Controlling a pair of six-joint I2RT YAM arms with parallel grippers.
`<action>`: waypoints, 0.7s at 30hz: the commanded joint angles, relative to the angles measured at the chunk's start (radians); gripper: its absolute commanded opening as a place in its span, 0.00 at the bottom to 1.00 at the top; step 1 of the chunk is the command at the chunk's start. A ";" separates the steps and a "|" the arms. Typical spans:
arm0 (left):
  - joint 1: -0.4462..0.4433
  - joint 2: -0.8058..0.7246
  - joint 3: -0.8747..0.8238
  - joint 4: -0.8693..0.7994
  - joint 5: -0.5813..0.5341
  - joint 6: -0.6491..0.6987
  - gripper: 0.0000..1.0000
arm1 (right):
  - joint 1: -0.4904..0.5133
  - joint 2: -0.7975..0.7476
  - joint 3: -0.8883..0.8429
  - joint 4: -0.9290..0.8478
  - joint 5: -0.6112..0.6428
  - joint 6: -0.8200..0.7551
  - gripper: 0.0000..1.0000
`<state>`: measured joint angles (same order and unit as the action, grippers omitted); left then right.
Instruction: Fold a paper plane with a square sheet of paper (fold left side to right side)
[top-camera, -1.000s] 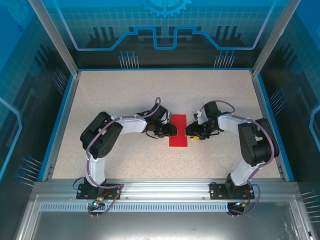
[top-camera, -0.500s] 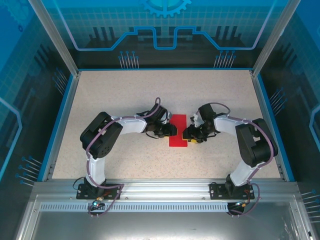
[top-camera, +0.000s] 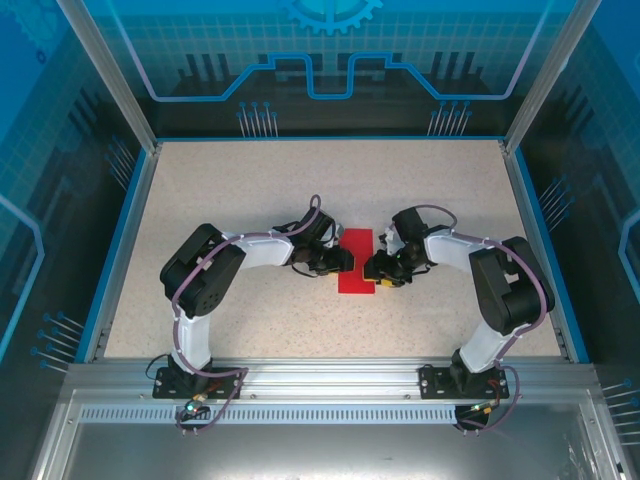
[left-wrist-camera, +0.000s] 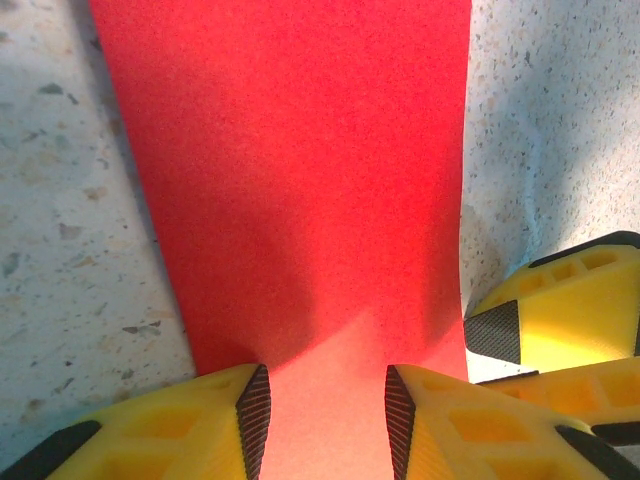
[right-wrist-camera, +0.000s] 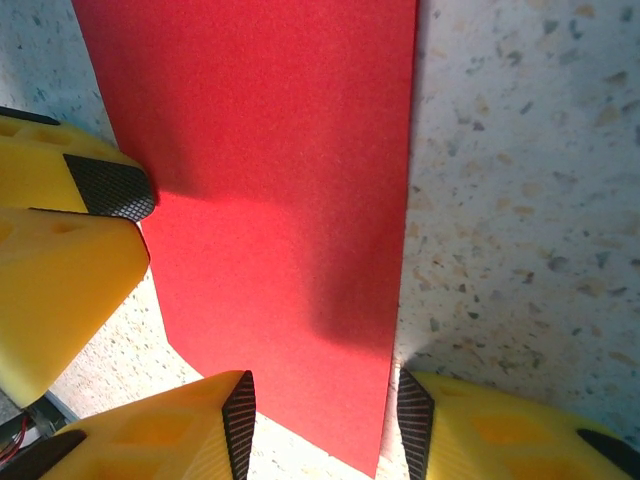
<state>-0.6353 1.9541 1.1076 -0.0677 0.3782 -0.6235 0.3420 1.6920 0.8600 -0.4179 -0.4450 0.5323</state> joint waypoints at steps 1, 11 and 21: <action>-0.020 0.016 -0.038 -0.039 -0.021 -0.006 0.40 | 0.041 0.017 0.010 -0.015 -0.029 0.028 0.45; -0.020 0.014 -0.042 -0.033 -0.019 -0.007 0.40 | 0.043 0.000 0.008 0.015 -0.052 0.051 0.45; -0.019 0.010 -0.045 -0.029 -0.019 -0.009 0.40 | 0.043 -0.009 0.007 0.023 -0.056 0.052 0.45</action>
<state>-0.6353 1.9503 1.0973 -0.0517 0.3782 -0.6277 0.3740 1.6909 0.8623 -0.3958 -0.4698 0.5739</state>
